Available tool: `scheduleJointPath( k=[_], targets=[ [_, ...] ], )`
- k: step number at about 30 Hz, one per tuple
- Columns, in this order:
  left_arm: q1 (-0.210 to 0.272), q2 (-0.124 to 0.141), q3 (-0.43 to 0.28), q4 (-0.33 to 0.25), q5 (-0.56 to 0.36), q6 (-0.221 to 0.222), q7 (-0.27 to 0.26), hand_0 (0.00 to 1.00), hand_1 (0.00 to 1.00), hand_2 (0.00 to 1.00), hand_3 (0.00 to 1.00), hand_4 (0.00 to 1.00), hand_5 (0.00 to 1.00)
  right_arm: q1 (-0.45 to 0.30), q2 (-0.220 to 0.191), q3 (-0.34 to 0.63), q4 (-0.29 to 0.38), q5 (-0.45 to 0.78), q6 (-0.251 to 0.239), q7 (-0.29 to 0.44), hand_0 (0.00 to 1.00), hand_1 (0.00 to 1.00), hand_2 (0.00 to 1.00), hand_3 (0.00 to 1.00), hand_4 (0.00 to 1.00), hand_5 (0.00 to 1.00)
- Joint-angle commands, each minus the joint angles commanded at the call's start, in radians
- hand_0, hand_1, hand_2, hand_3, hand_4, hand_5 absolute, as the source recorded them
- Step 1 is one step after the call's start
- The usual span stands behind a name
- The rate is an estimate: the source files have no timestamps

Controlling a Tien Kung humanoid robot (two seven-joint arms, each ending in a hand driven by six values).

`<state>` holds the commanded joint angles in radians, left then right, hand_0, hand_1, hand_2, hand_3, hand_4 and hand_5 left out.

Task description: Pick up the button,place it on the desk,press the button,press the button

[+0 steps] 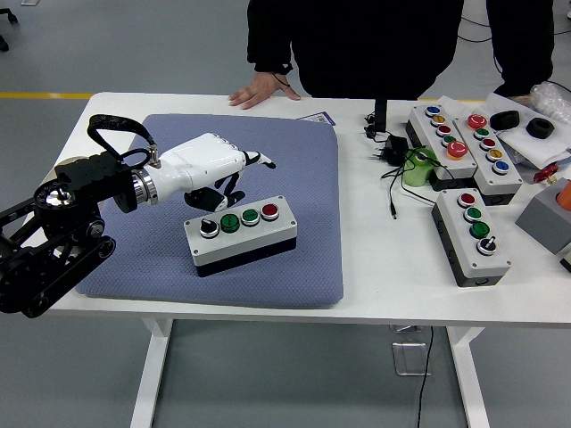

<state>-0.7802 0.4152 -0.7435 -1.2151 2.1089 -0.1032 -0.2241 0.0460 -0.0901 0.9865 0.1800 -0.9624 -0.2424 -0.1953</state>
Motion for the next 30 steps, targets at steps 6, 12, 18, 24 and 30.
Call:
scheduleJointPath(
  k=[6, 12, 18, 24, 30],
  targets=[
    [0.004, 0.016, -0.006, -0.039, 0.02, -0.07, 0.02, 0.039, 0.07, 0.129, 0.875, 0.614, 0.002, 0.0, 0.0, 0.002, 0.0, -0.001, 0.0, 0.0, 0.765, 0.732, 0.738, 0.593, 0.198, 0.153],
    [0.001, 0.029, -0.007, -0.075, -0.003, -0.14, 0.041, 0.002, 0.024, 0.086, 0.805, 0.616, 0.002, -0.001, 0.0, 0.004, 0.0, -0.002, 0.0, 0.0, 0.765, 0.732, 0.738, 0.593, 0.198, 0.153],
    [-0.003, 0.027, 0.011, -0.088, -0.026, -0.16, 0.05, 0.002, 0.002, 0.065, 0.789, 0.618, 0.002, -0.001, 0.0, 0.003, 0.0, -0.002, 0.0, 0.0, 0.765, 0.732, 0.738, 0.593, 0.198, 0.152],
    [-0.01, 0.025, 0.042, -0.091, -0.018, -0.177, 0.058, 0.002, 0.002, 0.06, 0.782, 0.618, 0.002, 0.0, 0.0, 0.002, 0.0, -0.001, 0.0, 0.0, 0.767, 0.732, 0.739, 0.593, 0.198, 0.152],
    [-0.017, 0.013, 0.056, -0.069, -0.014, -0.178, 0.066, 0.002, 0.002, 0.058, 0.783, 0.607, 0.002, 0.0, 0.0, -0.002, 0.0, 0.003, 0.0, 0.001, 0.767, 0.732, 0.739, 0.593, 0.198, 0.153]
  ],
)
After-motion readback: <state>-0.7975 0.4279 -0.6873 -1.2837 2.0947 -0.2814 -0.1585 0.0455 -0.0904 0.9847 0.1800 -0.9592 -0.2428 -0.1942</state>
